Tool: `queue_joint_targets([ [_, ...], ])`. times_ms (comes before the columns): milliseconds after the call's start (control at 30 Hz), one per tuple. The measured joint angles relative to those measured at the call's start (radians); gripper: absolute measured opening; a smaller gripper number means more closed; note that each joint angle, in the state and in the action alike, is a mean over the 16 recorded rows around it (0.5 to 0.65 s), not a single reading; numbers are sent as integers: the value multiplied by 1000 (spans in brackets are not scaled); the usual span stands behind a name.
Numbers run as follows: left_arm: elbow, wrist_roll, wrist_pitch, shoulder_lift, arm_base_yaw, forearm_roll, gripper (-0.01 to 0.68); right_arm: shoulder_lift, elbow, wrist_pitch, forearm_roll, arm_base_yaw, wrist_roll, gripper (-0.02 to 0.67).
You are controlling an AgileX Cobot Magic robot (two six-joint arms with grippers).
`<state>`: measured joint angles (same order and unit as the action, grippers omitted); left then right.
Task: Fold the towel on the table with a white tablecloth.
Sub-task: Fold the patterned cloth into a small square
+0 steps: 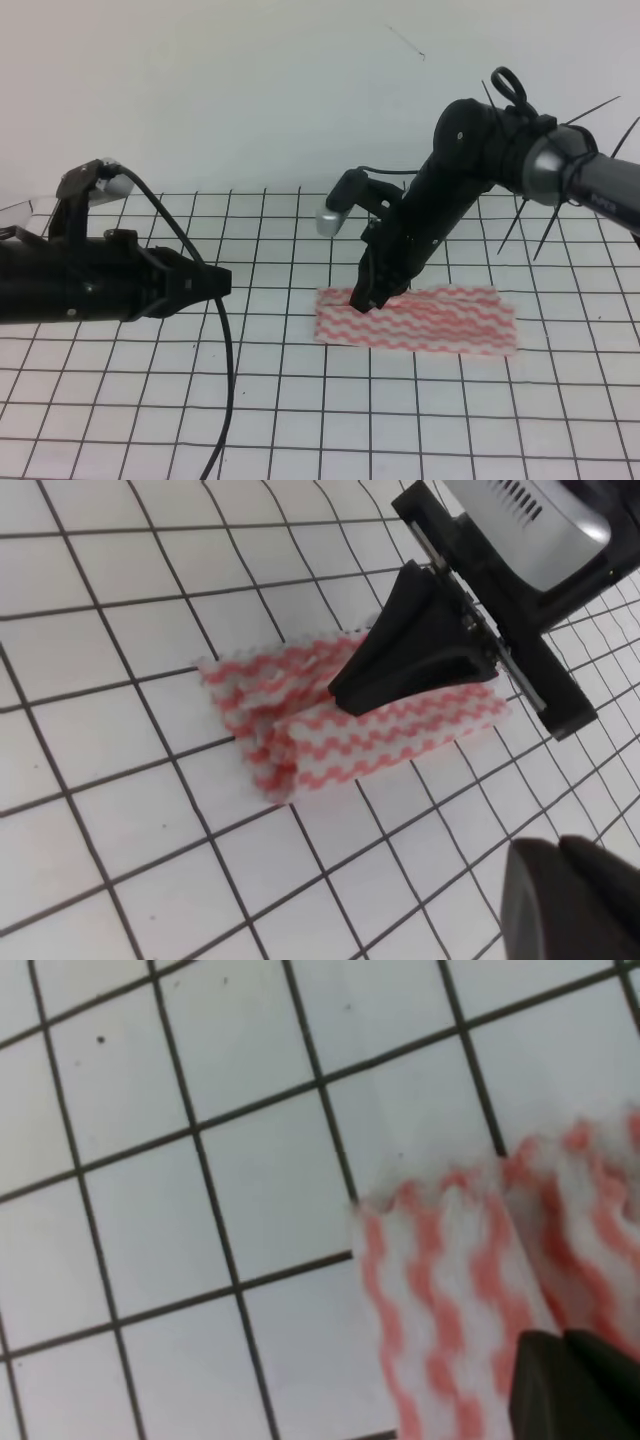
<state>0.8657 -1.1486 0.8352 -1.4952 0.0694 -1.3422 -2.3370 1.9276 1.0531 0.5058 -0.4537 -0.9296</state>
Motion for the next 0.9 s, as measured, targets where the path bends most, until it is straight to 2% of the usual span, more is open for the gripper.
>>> queue_joint_targets([
  [500,0,-2,5,0,0,0,-2,0,0,91,13,-16,-44,0],
  [900,0,-9,6,0,0,-2,-2,70,-60,102,-106,28,65,0],
])
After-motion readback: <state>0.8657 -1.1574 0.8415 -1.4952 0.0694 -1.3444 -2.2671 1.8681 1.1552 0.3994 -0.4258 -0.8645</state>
